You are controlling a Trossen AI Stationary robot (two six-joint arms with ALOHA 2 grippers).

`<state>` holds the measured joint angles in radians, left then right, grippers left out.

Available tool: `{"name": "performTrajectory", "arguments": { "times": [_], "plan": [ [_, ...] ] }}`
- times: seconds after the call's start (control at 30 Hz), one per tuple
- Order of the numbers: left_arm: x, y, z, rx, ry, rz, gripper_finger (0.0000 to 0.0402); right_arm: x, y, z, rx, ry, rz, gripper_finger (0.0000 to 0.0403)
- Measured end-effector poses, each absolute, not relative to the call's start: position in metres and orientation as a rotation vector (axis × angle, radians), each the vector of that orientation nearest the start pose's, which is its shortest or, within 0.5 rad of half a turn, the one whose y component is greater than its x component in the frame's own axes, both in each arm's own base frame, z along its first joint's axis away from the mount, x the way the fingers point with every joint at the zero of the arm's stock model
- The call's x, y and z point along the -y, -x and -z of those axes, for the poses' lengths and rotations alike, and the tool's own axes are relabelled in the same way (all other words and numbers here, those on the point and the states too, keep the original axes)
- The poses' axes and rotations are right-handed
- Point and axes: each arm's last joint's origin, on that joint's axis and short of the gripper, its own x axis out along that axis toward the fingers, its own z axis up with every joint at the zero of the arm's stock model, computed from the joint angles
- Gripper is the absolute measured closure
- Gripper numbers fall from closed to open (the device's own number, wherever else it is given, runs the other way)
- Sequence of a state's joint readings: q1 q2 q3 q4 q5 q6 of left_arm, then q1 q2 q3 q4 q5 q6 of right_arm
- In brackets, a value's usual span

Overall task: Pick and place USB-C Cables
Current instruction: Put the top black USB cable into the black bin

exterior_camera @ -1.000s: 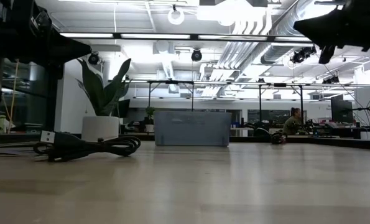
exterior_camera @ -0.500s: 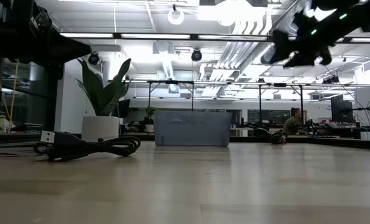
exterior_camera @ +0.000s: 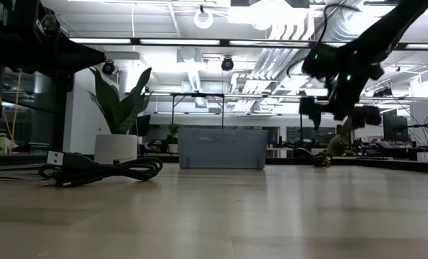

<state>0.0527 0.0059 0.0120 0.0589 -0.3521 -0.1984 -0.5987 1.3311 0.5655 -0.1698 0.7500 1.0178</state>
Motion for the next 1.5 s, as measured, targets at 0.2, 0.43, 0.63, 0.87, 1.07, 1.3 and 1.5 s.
{"name": "performTrajectory", "arguments": {
  "times": [0.2,0.43,0.63,0.87,1.07,1.3,1.5],
  "plan": [
    [-0.015,-0.095,-0.173,0.104,0.205,-0.397,0.0398,0.15,-0.184,-0.134,-0.271,-0.775,1.704,0.0116],
    [-0.015,-0.095,-0.173,0.104,0.205,-0.397,0.0398,0.159,-0.194,-0.122,-0.165,-0.826,1.708,0.0116],
    [-0.015,-0.095,-0.173,0.105,0.205,-0.397,0.0398,0.178,-0.205,-0.11,-0.249,-0.85,1.721,0.0116],
    [-0.015,-0.095,-0.173,0.105,0.206,-0.397,0.0398,0.196,-0.216,-0.1,-0.392,-0.826,1.818,0.0122],
    [-0.015,-0.095,-0.173,0.105,0.206,-0.397,0.0398,0.199,-0.219,-0.102,-0.423,-0.791,1.852,0.0155],
    [-0.015,-0.095,-0.173,0.104,0.205,-0.396,0.0398,0.199,-0.218,-0.101,-0.385,-0.847,1.866,0.02],
    [-0.015,-0.095,-0.173,0.104,0.205,-0.397,0.0398,0.199,-0.218,-0.101,-0.39,-0.876,1.856,0.0246]
  ]
}}
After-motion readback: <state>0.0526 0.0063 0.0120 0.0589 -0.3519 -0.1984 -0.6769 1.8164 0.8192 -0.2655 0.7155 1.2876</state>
